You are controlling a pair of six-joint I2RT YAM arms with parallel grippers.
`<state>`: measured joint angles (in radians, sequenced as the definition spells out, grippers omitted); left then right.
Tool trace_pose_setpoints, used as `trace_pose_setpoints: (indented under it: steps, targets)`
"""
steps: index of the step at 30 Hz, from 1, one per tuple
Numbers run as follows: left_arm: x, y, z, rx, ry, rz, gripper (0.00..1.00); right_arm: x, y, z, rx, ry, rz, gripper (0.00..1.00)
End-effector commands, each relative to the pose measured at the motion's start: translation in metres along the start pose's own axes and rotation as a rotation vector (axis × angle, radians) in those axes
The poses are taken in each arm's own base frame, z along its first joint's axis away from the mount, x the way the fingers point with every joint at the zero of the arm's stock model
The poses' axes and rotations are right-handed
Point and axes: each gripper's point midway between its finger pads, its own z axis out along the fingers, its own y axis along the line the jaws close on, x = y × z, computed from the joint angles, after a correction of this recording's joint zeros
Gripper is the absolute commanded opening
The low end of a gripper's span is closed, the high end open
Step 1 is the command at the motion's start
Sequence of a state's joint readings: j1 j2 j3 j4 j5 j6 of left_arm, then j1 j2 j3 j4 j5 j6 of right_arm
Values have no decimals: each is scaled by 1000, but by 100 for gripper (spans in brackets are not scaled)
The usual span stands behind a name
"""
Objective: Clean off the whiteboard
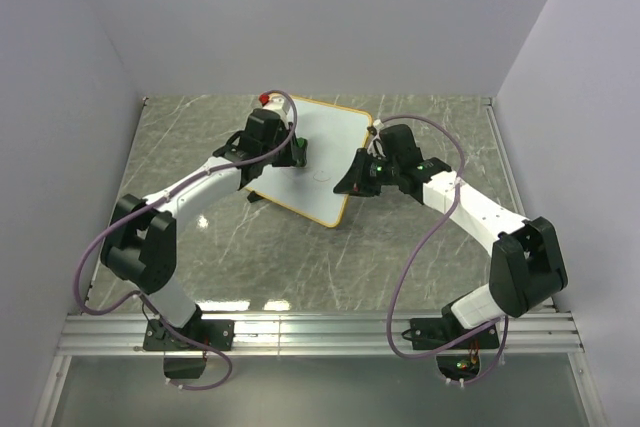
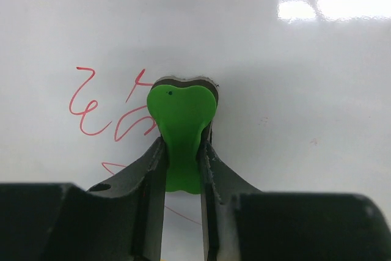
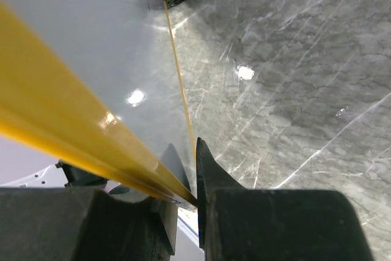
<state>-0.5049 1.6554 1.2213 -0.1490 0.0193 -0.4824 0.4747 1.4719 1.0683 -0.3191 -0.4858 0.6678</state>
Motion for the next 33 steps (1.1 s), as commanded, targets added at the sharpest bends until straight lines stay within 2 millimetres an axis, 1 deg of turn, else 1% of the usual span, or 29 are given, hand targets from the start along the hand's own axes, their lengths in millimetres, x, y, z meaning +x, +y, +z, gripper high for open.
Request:
trace_pose_setpoints:
  steps: [1,2,3,4,5,6,7,8,9,10,11,12,14,15,19,20,21,22,23,24,26,27,29,30,33]
  targets:
    - [76,30,22,-87,200,58,0,40,7,-13,-18,143,-89,0]
    - [75,25,20,-71,201,57,0,40,7,-11,-15,145,-87,0]
    - [72,15,17,-41,198,65,0,38,7,-11,-16,140,-87,0]
    - [62,-6,12,32,196,68,0,39,6,-9,-11,147,-82,0]
    - [62,-19,6,68,220,75,0,38,5,-7,-6,147,-78,0]
    - [64,-40,0,120,234,96,0,37,6,-7,-8,145,-79,0]
    - [54,-62,-11,181,220,118,0,37,5,-4,-4,150,-74,0]
    - [54,-77,-18,218,223,133,0,36,5,-3,-3,150,-74,0]
    - [59,-95,-28,259,232,153,0,33,7,-2,-9,146,-73,0]
    - [62,-104,-34,287,235,141,0,33,6,0,-8,150,-68,0]
    - [62,-118,-47,354,239,136,0,31,7,1,-12,147,-68,0]
    - [64,-126,-52,381,244,115,0,29,10,2,-19,142,-65,0]
    - [72,-128,-59,402,263,99,0,26,12,5,-24,138,-54,0]
    - [75,-126,-59,397,269,99,0,26,11,6,-23,138,-48,0]
    - [101,-112,-57,375,321,98,0,27,13,7,-37,139,-33,0]
    - [105,-108,-56,361,326,93,0,28,12,7,-35,141,-32,0]
    - [108,-99,-51,321,319,87,0,29,12,7,-36,142,-29,0]
    - [115,-87,-46,275,325,86,0,29,12,6,-36,141,-26,0]
    - [118,-80,-43,241,321,87,0,30,13,6,-37,140,-28,0]
    - [120,-64,-38,189,318,81,0,29,14,4,-38,135,-28,0]
    - [123,-47,-31,138,323,66,0,29,14,2,-38,132,-28,0]
    - [125,-31,-28,104,328,41,0,30,14,1,-38,133,-26,0]
    - [127,-13,-25,69,326,12,0,30,16,0,-39,133,-25,0]
    - [128,3,-23,38,329,-16,0,30,16,-1,-39,133,-24,0]
    - [131,19,-23,17,333,-39,0,30,17,-2,-42,126,-15,0]
